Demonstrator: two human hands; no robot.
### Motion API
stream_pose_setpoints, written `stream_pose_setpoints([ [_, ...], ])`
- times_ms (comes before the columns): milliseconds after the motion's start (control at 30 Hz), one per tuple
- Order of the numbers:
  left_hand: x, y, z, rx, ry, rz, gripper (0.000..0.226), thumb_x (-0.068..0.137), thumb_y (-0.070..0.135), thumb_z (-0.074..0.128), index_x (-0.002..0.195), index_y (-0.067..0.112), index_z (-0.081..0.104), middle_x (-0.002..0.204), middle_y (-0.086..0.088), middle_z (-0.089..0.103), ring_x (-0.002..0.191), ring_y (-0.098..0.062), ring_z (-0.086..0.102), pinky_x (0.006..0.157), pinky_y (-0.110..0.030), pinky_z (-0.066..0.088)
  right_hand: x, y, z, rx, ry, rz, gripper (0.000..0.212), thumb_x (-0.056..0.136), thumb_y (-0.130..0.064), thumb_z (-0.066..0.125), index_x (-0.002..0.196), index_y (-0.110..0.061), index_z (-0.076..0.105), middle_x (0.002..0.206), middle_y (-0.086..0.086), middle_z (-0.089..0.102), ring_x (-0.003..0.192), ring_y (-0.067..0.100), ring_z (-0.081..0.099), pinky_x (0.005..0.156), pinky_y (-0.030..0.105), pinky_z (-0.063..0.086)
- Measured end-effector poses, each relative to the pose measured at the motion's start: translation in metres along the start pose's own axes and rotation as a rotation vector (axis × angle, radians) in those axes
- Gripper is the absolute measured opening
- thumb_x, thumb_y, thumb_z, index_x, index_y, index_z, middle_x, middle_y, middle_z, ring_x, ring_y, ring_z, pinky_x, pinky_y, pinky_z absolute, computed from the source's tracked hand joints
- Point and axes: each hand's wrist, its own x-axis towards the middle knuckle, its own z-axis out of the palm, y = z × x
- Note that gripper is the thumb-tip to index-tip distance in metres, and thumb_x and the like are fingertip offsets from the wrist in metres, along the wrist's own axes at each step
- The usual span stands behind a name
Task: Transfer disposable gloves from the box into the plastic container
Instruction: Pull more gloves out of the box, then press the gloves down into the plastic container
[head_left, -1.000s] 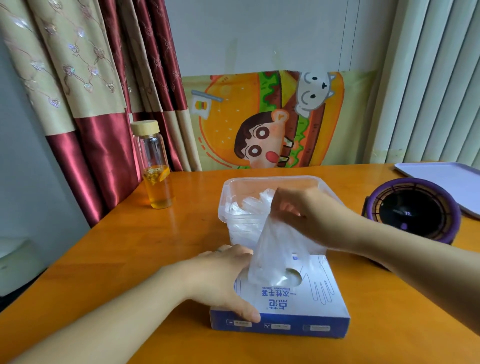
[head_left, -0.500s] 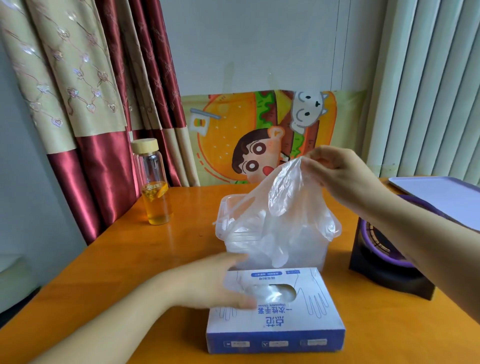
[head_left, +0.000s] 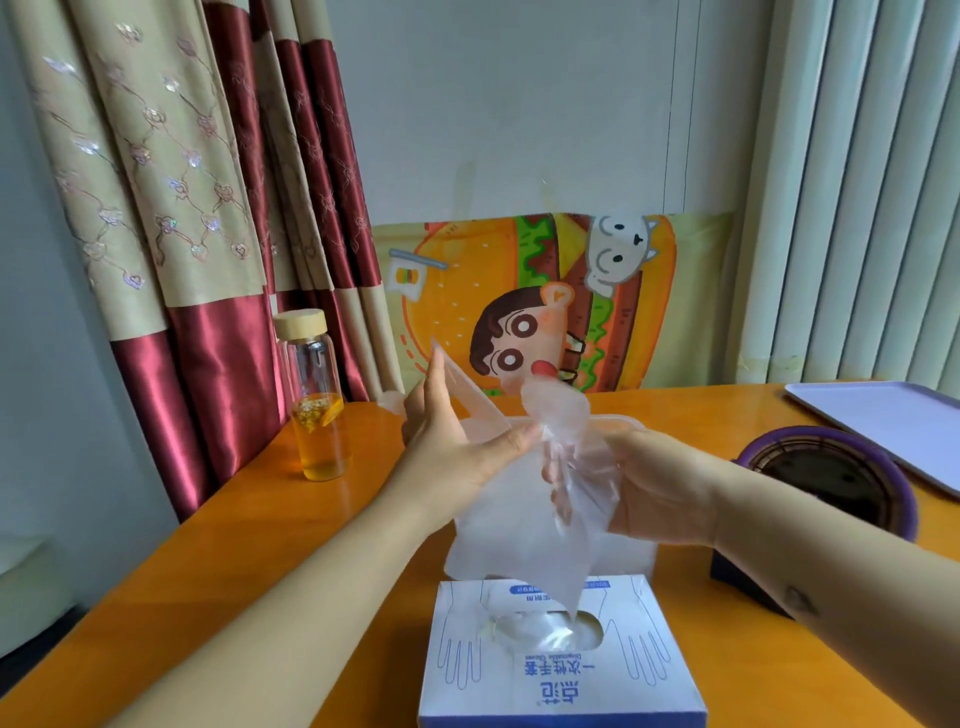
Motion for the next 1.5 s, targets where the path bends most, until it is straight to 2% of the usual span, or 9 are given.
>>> stream_pose_setpoints([
  [200, 0.025, -0.001, 0.004, 0.051, -0.055, 0.086, 0.078, 0.082, 0.034, 0.072, 0.146, 0.031, 0.028, 0.134, -0.002, 0.056, 0.120, -0.006, 0.051, 0.093, -0.011, 0.036, 0.006, 0.002, -0.006, -0.010, 0.054, -0.007, 0.013, 0.083, -0.006, 0.052, 0.094, -0.006, 0.061, 0.078, 0.011, 0.064, 0.067, 0.021, 0.059, 0.069, 0.033, 0.053],
  [433, 0.041, 0.000, 0.000, 0.210, 0.148, 0.092, 0.059, 0.087, 0.025, 0.068, 0.139, 0.022, 0.042, 0.108, 0.012, 0.051, 0.098, -0.004, 0.049, 0.063, -0.005, 0.036, -0.003, -0.003, -0.017, -0.128, 0.471, -0.356, 0.031, 0.080, -0.048, 0.059, 0.081, -0.017, 0.056, 0.102, 0.010, 0.068, 0.089, 0.022, 0.065, 0.075, 0.036, 0.050],
  [633, 0.056, 0.004, 0.003, 0.297, 0.193, 0.050, 0.053, 0.086, 0.029, 0.067, 0.133, 0.023, 0.045, 0.096, 0.007, 0.057, 0.094, -0.017, 0.058, 0.084, -0.031, 0.050, -0.012, -0.002, -0.001, -0.754, 0.472, -0.470, 0.027, 0.078, -0.046, 0.070, 0.081, -0.019, 0.071, 0.092, -0.018, 0.070, 0.094, -0.008, 0.061, 0.090, 0.028, 0.048],
  [800, 0.072, -0.005, 0.011, 0.201, 0.075, -0.043, 0.055, 0.087, 0.027, 0.067, 0.137, 0.023, 0.044, 0.113, 0.002, 0.059, 0.099, -0.014, 0.056, 0.070, -0.017, 0.043, 0.018, -0.006, -0.028, -1.087, 0.588, -0.361, 0.058, 0.082, -0.011, 0.070, 0.135, -0.023, 0.051, 0.096, -0.005, 0.073, 0.078, 0.009, 0.069, 0.081, 0.032, 0.056],
  [1033, 0.089, -0.052, -0.013, 0.284, 0.062, -0.275, 0.065, 0.090, 0.027, 0.065, 0.146, 0.017, 0.033, 0.126, -0.004, 0.057, 0.110, -0.024, 0.057, 0.085, -0.035, 0.047, 0.051, -0.017, -0.074, -1.583, 0.488, 0.031, 0.067, 0.080, -0.007, 0.070, 0.141, -0.013, 0.044, 0.140, 0.005, 0.050, 0.125, 0.022, 0.049, 0.100, 0.027, 0.043],
  [1200, 0.090, -0.042, -0.017, 0.519, 0.309, 0.117, 0.046, 0.090, 0.020, 0.063, 0.134, 0.024, 0.051, 0.132, 0.001, 0.049, 0.121, -0.017, 0.046, 0.095, -0.027, 0.038, 0.068, -0.018, -0.080, -1.752, 0.475, 0.132, 0.066, 0.086, -0.005, 0.063, 0.145, -0.014, 0.036, 0.141, 0.006, 0.048, 0.126, 0.026, 0.047, 0.101, 0.031, 0.043],
  [1300, 0.081, -0.012, -0.004, 0.557, -0.035, 0.380, 0.026, 0.091, 0.024, 0.062, 0.117, 0.029, 0.064, 0.111, 0.013, 0.053, 0.104, -0.003, 0.050, 0.088, -0.018, 0.035, 0.076, -0.019, -0.084, -1.894, 0.432, 0.218, 0.063, 0.088, -0.005, 0.059, 0.145, -0.016, 0.035, 0.137, 0.005, 0.050, 0.125, 0.027, 0.046, 0.106, 0.039, 0.035],
  [1400, 0.079, -0.004, 0.017, 0.729, -0.632, 0.183, 0.033, 0.092, 0.035, 0.060, 0.125, 0.031, 0.061, 0.122, 0.013, 0.060, 0.103, -0.003, 0.055, 0.088, -0.020, 0.043, 0.082, -0.016, -0.086, -2.010, 0.430, 0.273, 0.059, 0.089, -0.004, 0.057, 0.144, -0.018, 0.037, 0.133, 0.004, 0.052, 0.123, 0.026, 0.046, 0.110, 0.045, 0.026],
  [1500, 0.092, -0.018, 0.036, 0.948, -0.826, 0.053, 0.039, 0.097, 0.022, 0.052, 0.136, 0.028, 0.054, 0.141, 0.006, 0.050, 0.124, -0.016, 0.049, 0.102, -0.031, 0.042, 0.082, -0.012, -0.087, -2.115, 0.454, 0.243, 0.048, 0.090, -0.004, 0.056, 0.136, -0.017, 0.047, 0.127, 0.005, 0.054, 0.118, 0.025, 0.048, 0.108, 0.046, 0.026],
])
